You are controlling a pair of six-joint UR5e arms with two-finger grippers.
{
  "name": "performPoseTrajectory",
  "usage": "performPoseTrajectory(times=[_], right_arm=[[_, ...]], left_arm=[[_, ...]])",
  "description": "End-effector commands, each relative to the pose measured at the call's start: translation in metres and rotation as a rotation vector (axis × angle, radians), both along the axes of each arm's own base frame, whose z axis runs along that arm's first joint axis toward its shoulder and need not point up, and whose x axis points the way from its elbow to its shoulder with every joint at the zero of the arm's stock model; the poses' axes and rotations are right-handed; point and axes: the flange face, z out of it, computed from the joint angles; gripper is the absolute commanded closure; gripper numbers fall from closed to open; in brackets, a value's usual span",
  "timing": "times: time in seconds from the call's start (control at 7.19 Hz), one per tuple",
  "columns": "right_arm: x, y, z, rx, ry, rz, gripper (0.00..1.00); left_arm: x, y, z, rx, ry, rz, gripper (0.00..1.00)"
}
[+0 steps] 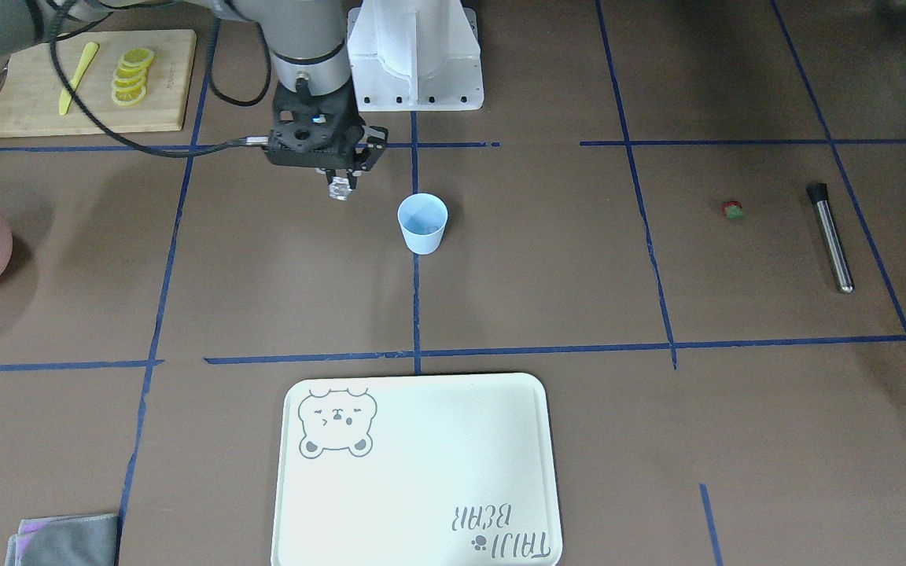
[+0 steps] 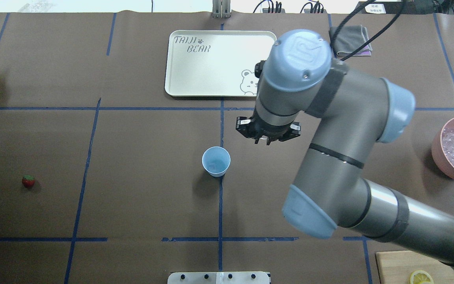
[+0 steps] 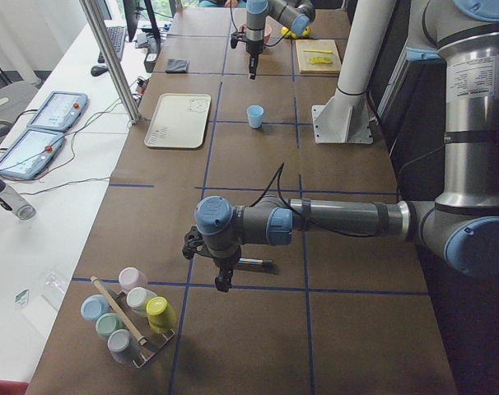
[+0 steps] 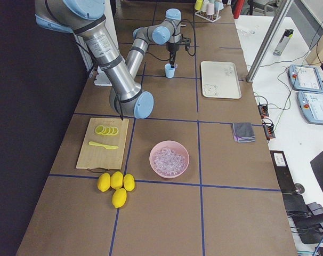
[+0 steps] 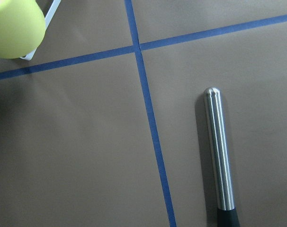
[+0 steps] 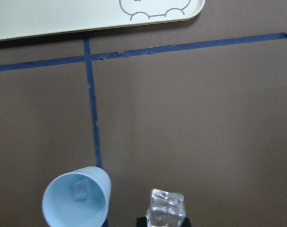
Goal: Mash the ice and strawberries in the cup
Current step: 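Carry the ice cube with the right gripper over the cup, then open the right gripper to drop the ice cube into the cup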
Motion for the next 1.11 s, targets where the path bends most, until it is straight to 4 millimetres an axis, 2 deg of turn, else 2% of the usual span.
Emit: performPoseTrajectory(times=[0.0, 0.42, 0.7, 0.83, 0.97], right_arm=[[-0.062, 0.018, -0.018, -0.027, 0.014, 0.023, 0.91], [-0.103, 0.017, -0.009, -0.021, 0.016, 0.031, 0.89], [-0.109, 0.020, -0.007, -0.017, 0.016, 0.024, 0.87], [-0.111, 0.021, -0.004, -0.016, 0.015, 0.023, 0.80], [-0.112, 0.020, -0.002, -0.016, 0.018, 0.020, 0.42]], left_arm=[[0.002, 0.000, 0.001, -0.002, -0.001, 0.004, 0.00], [0.002, 0.000, 0.000, -0.001, 0.001, 0.004, 0.00], [0.002, 0.000, 0.000, -0.001, 0.001, 0.004, 0.00], [0.002, 0.000, 0.000, -0.001, 0.001, 0.004, 0.00], [0.002, 0.000, 0.000, -0.001, 0.001, 0.004, 0.00]])
